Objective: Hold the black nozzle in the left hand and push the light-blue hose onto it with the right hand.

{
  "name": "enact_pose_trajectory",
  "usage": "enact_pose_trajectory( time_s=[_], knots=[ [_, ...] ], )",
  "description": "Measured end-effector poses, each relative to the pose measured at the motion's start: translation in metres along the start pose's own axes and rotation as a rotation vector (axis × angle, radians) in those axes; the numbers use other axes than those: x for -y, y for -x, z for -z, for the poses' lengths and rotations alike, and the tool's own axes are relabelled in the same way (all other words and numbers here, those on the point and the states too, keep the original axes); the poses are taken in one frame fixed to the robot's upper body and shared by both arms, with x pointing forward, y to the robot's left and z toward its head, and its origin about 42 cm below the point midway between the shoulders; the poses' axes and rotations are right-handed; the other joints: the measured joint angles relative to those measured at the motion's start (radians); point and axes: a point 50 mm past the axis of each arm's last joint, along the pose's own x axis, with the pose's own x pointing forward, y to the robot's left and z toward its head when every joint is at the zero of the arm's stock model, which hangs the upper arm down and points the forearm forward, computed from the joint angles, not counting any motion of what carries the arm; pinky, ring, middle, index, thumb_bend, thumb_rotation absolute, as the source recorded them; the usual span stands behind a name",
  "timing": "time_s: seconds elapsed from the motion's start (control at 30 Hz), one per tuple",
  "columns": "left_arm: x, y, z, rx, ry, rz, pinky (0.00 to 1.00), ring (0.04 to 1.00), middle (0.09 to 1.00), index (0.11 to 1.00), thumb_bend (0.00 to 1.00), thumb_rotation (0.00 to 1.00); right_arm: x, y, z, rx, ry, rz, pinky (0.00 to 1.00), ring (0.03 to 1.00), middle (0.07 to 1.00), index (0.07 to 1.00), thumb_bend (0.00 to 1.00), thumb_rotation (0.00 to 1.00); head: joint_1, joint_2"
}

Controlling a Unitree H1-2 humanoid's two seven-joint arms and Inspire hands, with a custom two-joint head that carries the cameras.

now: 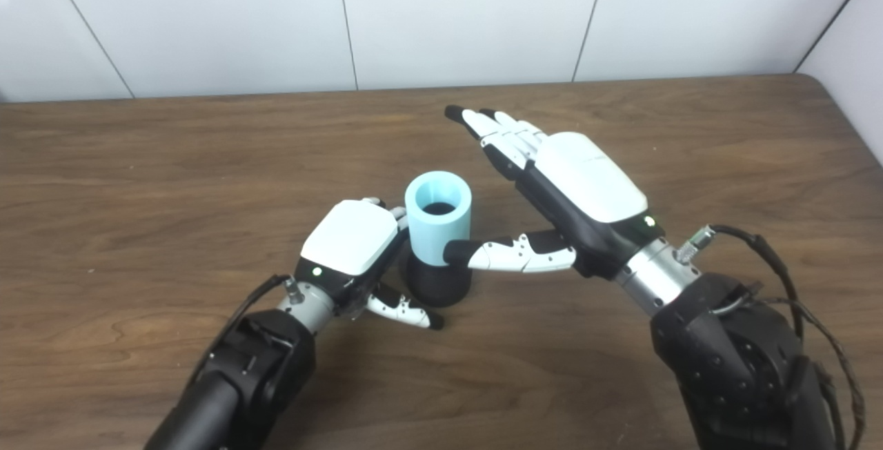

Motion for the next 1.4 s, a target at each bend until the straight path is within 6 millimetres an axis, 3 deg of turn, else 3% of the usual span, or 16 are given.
enact_pose_trajectory(
  time_s=[0.17, 0.33, 0.57, 0.73, 0.83, 0.9, 1.0, 1.03, 1.13, 1.27, 1.33, 1.4],
  knots=[
    [-0.016, 0.013, 0.02, -0.015, 0.036, 0.076, 1.0, 0.989, 0.962, 0.939, 1.0, 0.45, 0.001, 0.0, 0.001, -0.003, 0.001, 0.005, 0.95, 0.98, 0.966, 1.0, 0.56, 0.94, 0.003, 0.0],
    [-0.022, 0.022, 0.042, -0.059, 0.054, 0.131, 0.99, 0.985, 0.967, 0.953, 1.0, 0.46, 0.002, 0.0, 0.001, -0.006, 0.0, 0.007, 0.95, 0.982, 0.968, 1.0, 0.56, 0.94, -0.002, -0.002],
    [-0.041, 0.03, 0.044, -0.045, 0.115, 0.122, 0.78, 0.882, 0.896, 0.929, 1.0, 0.43, 0.002, 0.0, 0.003, -0.015, -0.004, 0.008, 0.94, 0.981, 0.967, 1.0, 0.57, 0.93, -0.002, -0.002],
    [-0.06, 0.033, 0.058, -0.053, 0.202, 0.12, 0.72, 0.853, 0.874, 0.918, 1.0, 0.36, 0.004, 0.001, 0.005, -0.022, -0.008, 0.015, 0.93, 0.976, 0.961, 1.0, 0.57, 0.92, -0.003, 0.0],
    [-0.077, 0.037, 0.072, -0.06, 0.366, 0.112, 0.67, 0.812, 0.826, 0.892, 1.0, 0.32, 0.004, 0.001, 0.009, -0.032, -0.018, 0.018, 0.92, 0.98, 0.969, 1.0, 0.57, 0.91, -0.003, 0.002],
    [-0.086, 0.043, 0.084, -0.055, 0.486, 0.077, 0.67, 0.784, 0.808, 0.863, 0.94, 0.28, 0.003, 0.002, 0.013, -0.046, -0.035, 0.02, 0.9, 0.985, 0.974, 1.0, 0.57, 0.92, -0.003, 0.002],
    [-0.096, 0.054, 0.105, -0.025, 0.753, -0.065, 0.67, 0.736, 0.769, 0.812, 0.85, 0.08, 0.001, 0.007, 0.017, -0.068, -0.053, 0.03, 0.88, 0.989, 0.986, 1.0, 0.59, 0.96, -0.003, 0.0],
    [-0.095, 0.058, 0.111, -0.015, 0.869, -0.145, 0.68, 0.727, 0.762, 0.806, 0.83, 0.06, 0.0, 0.008, 0.018, -0.074, -0.061, 0.03, 0.88, 0.988, 0.988, 1.0, 0.59, 0.96, -0.003, 0.0],
    [-0.08, 0.058, 0.115, -0.001, 1.114, -0.285, 0.71, 0.712, 0.748, 0.792, 0.76, 0.11, -0.002, 0.012, 0.02, -0.083, -0.097, 0.035, 0.88, 0.987, 0.991, 1.0, 0.58, 0.96, -0.009, 0.0],
    [-0.065, 0.066, 0.122, -0.046, 1.238, -0.387, 0.68, 0.748, 0.774, 0.8, 0.69, 0.16, -0.003, 0.02, 0.026, -0.122, -0.155, 0.062, 0.9, 0.994, 0.997, 1.0, 0.57, 0.96, -0.011, -0.002],
    [-0.062, 0.071, 0.127, -0.078, 1.283, -0.465, 0.72, 0.771, 0.797, 0.819, 0.65, 0.19, -0.008, 0.023, 0.031, -0.152, -0.192, 0.067, 0.9, 0.988, 0.996, 1.0, 0.56, 0.96, -0.011, -0.002],
    [-0.059, 0.075, 0.129, -0.097, 1.308, -0.507, 0.77, 0.8, 0.823, 0.825, 0.67, 0.26, -0.012, 0.024, 0.033, -0.165, -0.226, 0.074, 0.89, 0.978, 0.998, 1.0, 0.55, 0.97, -0.014, 0.0]
  ],
)
